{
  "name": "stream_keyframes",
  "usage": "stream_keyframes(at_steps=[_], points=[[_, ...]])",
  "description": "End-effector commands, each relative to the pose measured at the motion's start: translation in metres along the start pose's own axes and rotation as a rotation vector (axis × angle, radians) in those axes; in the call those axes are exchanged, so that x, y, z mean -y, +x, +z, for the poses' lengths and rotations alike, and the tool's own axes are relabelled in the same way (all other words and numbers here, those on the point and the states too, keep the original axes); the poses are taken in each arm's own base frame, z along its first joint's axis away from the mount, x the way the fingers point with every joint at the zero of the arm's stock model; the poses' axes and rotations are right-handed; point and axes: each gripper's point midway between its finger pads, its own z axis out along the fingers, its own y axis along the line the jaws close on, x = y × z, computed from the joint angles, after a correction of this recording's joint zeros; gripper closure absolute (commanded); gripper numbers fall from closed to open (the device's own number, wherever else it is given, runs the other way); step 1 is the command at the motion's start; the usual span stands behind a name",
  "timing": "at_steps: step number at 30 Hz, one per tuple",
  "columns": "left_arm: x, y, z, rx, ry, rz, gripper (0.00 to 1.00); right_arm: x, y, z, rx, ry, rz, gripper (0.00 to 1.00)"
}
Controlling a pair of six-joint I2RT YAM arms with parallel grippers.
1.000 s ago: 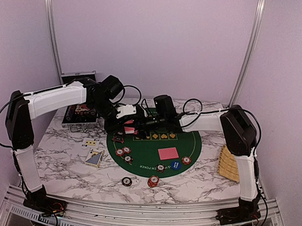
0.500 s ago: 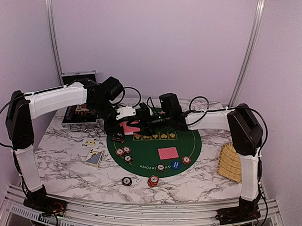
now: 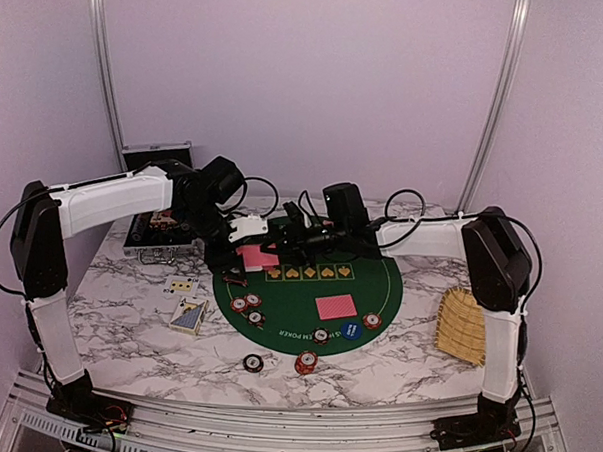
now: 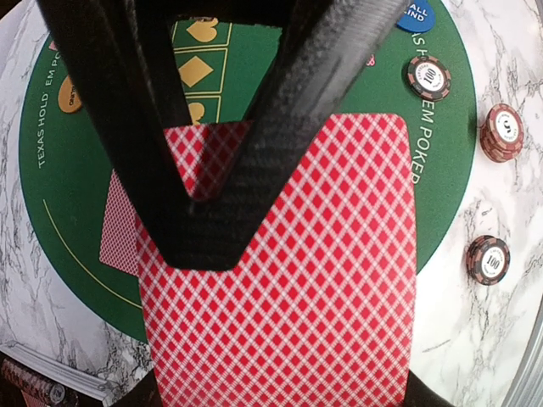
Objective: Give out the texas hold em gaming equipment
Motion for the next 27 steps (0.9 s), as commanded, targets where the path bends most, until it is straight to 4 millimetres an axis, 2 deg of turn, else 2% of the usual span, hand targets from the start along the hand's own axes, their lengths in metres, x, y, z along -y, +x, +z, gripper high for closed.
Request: stream_keyframes(at_steps=[1,8,16,22,27], points=[[-0.005,-0.001,-0.006,0.016,-0.023,-0.002,1.0,-0.003,-0.005,-0.016,0.025,0.025,0.009,0.8],[-0.008,0.004,-0.003,0.006,-0.033,-0.006,1.0,-0.011,-0.007,-0.02,0.026,-0.014,0.023,0.94],[-0.015,0.012,-0.002,-0.005,-0.042,-0.023,1.0,-0.01,-0.01,-0.029,0.038,-0.073,0.063,1.0],[-0.021,0.028,-0.003,-0.024,-0.05,-0.052,1.0,-0.006,-0.031,-0.049,0.092,-0.078,0.064,1.0],[-0.023,0.041,-0.01,-0.027,-0.059,-0.072,1.0,0.016,-0.052,-0.062,0.139,-0.022,0.067,1.0]])
